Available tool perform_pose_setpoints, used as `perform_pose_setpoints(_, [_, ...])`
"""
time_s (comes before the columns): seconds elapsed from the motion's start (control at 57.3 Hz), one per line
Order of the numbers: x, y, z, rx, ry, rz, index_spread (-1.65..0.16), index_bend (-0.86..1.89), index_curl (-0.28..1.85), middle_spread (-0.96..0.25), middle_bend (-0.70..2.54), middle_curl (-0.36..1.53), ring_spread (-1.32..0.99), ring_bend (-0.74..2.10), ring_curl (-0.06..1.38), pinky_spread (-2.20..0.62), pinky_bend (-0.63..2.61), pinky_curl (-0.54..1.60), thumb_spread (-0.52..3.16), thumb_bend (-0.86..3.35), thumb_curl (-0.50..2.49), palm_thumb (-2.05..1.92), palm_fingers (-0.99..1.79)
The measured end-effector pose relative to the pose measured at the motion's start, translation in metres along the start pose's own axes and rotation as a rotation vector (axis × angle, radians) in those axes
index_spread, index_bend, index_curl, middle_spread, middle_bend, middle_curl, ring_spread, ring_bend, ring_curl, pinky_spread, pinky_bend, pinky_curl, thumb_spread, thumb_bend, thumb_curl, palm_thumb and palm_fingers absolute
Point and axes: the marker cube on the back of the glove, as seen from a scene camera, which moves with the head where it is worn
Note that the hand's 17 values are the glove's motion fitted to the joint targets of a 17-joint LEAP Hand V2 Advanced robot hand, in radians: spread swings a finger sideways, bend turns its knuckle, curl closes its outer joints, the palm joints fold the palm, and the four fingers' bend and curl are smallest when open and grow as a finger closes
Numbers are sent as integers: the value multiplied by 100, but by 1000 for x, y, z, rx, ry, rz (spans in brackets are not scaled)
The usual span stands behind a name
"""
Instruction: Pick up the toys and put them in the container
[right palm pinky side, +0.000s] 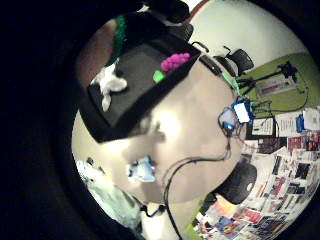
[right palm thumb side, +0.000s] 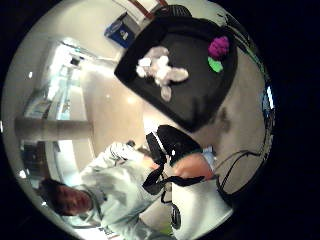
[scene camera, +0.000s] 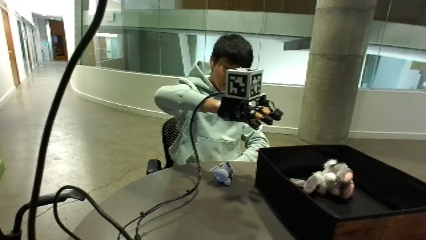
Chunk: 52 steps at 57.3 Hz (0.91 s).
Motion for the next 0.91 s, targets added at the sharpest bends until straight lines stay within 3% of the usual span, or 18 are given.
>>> perform_pose_setpoints(0.366, [16, 108, 106, -223, -48, -41, -25, 12, 28, 1, 12, 26, -1, 16, 25, 5, 77, 36, 125, -1, 35, 13, -23])
perform_pose_setpoints(0.68, [25, 120, 162, -382, 17, -50, -28, 15, 29, 1, 12, 22, -1, 14, 22, 5, 75, 35, 131, 3, 36, 28, -23])
perform_pose_setpoints(0.907, [14, 117, 183, -443, 11, -65, -34, 41, 39, 0, 11, 19, -2, 10, 16, 4, 66, 33, 137, 8, 40, 43, -14])
